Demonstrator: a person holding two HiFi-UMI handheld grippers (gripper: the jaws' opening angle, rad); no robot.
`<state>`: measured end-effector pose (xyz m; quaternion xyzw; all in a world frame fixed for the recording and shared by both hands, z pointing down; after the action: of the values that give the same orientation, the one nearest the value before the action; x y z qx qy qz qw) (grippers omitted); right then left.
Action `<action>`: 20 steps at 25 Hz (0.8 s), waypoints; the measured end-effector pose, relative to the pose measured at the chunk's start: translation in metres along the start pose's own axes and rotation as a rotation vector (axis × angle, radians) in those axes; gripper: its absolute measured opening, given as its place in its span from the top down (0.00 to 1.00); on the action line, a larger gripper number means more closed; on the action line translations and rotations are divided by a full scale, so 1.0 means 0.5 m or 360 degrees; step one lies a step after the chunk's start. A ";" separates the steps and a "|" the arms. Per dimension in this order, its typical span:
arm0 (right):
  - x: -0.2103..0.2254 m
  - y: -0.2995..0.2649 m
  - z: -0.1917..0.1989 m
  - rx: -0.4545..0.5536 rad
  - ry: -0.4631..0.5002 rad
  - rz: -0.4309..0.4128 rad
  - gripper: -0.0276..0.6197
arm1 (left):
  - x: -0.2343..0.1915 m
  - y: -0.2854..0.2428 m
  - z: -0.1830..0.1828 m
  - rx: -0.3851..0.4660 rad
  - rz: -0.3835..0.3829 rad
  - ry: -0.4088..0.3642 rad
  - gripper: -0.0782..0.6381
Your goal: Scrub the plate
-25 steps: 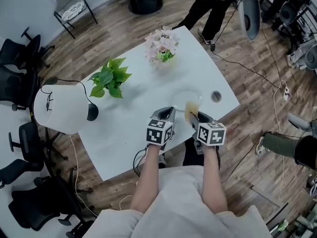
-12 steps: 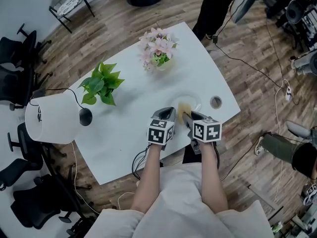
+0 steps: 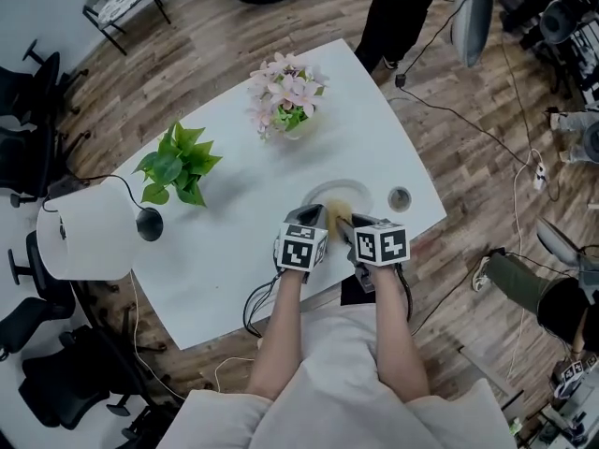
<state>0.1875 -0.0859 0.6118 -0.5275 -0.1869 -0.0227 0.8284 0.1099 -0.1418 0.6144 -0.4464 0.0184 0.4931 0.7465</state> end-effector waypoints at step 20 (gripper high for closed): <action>0.120 -0.013 -0.114 -0.0294 0.0316 -0.0194 0.75 | -0.020 -0.021 -0.023 -0.0004 -0.0097 0.0158 0.89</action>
<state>0.2580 -0.1294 0.6161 -0.5843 -0.1328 -0.1423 0.7878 0.1174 -0.1581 0.6187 -0.4715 0.0412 0.4475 0.7588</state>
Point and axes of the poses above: the fingertips, and each gripper's own axes: y backward along the fingers, x to its right, z out of its underside, the point moved 4 cm from there along y, backward along the fingers, and after that the axes turned 10 degrees about z, right-handed, at the moved point
